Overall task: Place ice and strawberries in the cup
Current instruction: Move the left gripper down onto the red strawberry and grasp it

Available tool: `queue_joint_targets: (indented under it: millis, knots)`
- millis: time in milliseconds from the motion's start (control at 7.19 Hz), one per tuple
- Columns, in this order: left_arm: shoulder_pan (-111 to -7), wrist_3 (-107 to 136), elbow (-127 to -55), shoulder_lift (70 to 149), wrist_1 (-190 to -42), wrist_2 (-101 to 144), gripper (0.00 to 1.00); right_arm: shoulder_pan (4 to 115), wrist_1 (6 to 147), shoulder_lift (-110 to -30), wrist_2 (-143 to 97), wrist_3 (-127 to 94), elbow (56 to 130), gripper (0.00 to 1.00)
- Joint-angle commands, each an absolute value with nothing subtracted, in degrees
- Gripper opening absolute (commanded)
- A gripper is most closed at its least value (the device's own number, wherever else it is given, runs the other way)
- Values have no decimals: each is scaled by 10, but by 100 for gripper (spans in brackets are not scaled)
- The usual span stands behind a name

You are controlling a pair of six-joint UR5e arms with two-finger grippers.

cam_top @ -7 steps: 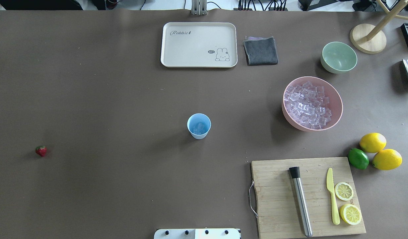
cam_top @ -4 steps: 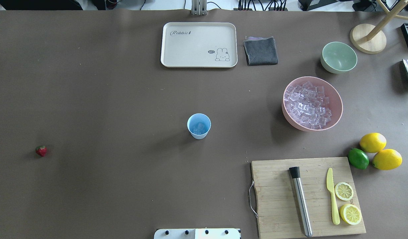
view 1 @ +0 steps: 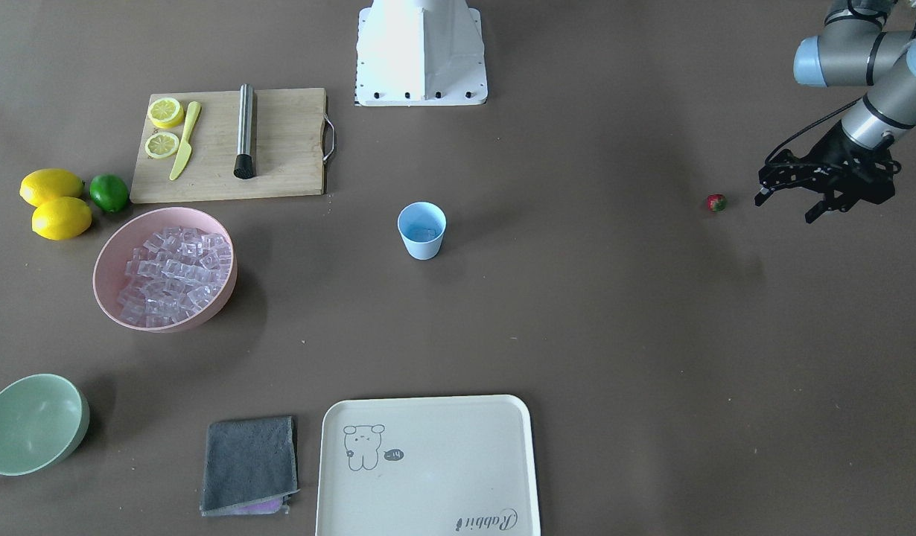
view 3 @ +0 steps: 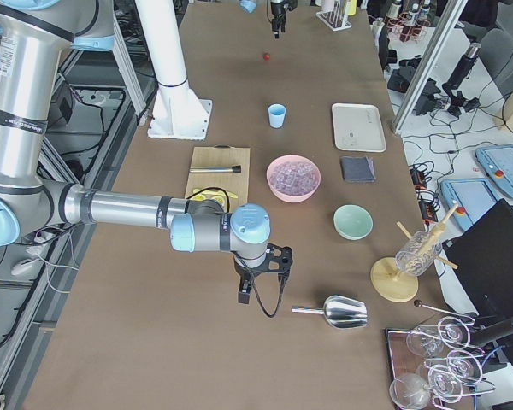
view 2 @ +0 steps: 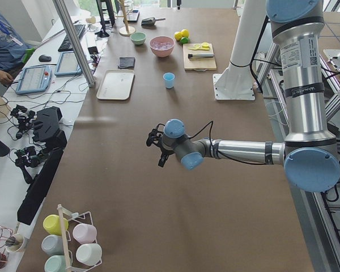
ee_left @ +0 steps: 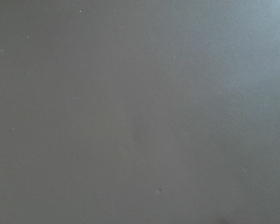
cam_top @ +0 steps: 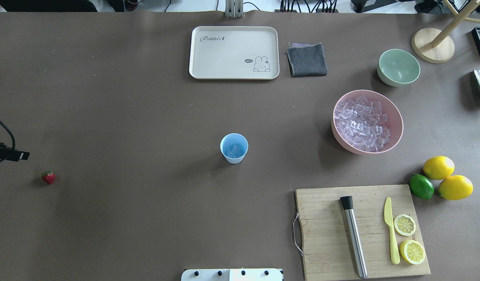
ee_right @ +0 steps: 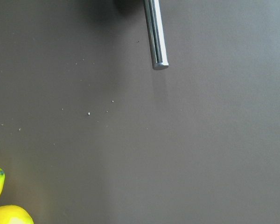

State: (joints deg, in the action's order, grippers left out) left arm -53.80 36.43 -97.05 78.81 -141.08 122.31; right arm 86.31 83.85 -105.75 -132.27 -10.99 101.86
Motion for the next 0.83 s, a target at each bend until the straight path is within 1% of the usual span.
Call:
queue_joint_targets:
  millis: [0, 139, 278, 556, 695]
  knots:
    - [-483, 433, -990, 786, -1418, 1187, 100, 863, 838, -1056, -1323, -110, 1019, 100]
    - [-458, 464, -1005, 786, -1414, 1160, 99, 863, 838, -1056, -1323, -110, 1018, 100]
    - [-435, 480, -1005, 788, -1414, 1144, 99, 863, 838, -1056, -1323, -110, 1018, 100]
    - [-432, 475, -998, 784, -1413, 1135, 96, 863, 839, -1053, -1323, -110, 1016, 100]
    - [-426, 472, -998, 778, -1413, 1134, 89, 863, 838, -1053, -1323, -110, 1016, 100]
